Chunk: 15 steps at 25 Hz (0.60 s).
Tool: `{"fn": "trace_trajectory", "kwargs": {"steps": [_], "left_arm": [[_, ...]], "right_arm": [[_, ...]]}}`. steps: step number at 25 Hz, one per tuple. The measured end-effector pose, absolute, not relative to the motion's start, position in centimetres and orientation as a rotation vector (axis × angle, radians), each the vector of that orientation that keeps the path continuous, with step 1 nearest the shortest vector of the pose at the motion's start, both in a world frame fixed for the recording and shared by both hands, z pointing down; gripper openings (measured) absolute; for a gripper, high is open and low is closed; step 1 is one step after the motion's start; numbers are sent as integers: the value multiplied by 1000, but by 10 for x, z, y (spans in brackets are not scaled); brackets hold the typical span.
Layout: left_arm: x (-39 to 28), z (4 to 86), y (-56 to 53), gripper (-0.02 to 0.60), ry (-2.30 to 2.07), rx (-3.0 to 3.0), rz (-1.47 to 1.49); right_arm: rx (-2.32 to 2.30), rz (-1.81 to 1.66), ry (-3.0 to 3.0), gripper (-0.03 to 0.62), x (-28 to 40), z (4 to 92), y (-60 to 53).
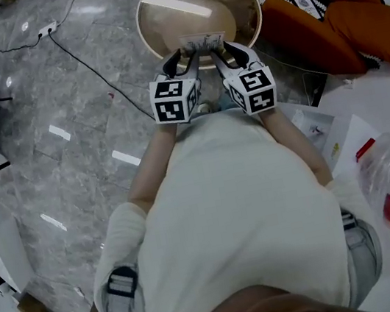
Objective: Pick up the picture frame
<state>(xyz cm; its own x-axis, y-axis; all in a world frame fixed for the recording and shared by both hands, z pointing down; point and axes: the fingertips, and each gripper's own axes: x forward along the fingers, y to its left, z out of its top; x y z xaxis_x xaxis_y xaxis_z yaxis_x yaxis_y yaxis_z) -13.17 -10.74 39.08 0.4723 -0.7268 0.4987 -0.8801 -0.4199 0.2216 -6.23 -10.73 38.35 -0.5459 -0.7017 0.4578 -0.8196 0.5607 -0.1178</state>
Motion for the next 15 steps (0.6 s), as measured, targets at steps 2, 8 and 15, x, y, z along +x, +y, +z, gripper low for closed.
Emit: {"fn": "trace_trajectory", "kwargs": {"steps": [2,8,15], "left_arm": [[-130,391,-108,153,-1336,2274,458],[-125,389,-109,153,-1336,2284,454],[-121,387,-111,153,-1337,2296,457]], "right_arm": [[1244,455,-2438,129,-61,383,-108],[1254,447,-2441,127,-56,382,-109],[1258,440,-2444,126,-52,381,-109]]}}
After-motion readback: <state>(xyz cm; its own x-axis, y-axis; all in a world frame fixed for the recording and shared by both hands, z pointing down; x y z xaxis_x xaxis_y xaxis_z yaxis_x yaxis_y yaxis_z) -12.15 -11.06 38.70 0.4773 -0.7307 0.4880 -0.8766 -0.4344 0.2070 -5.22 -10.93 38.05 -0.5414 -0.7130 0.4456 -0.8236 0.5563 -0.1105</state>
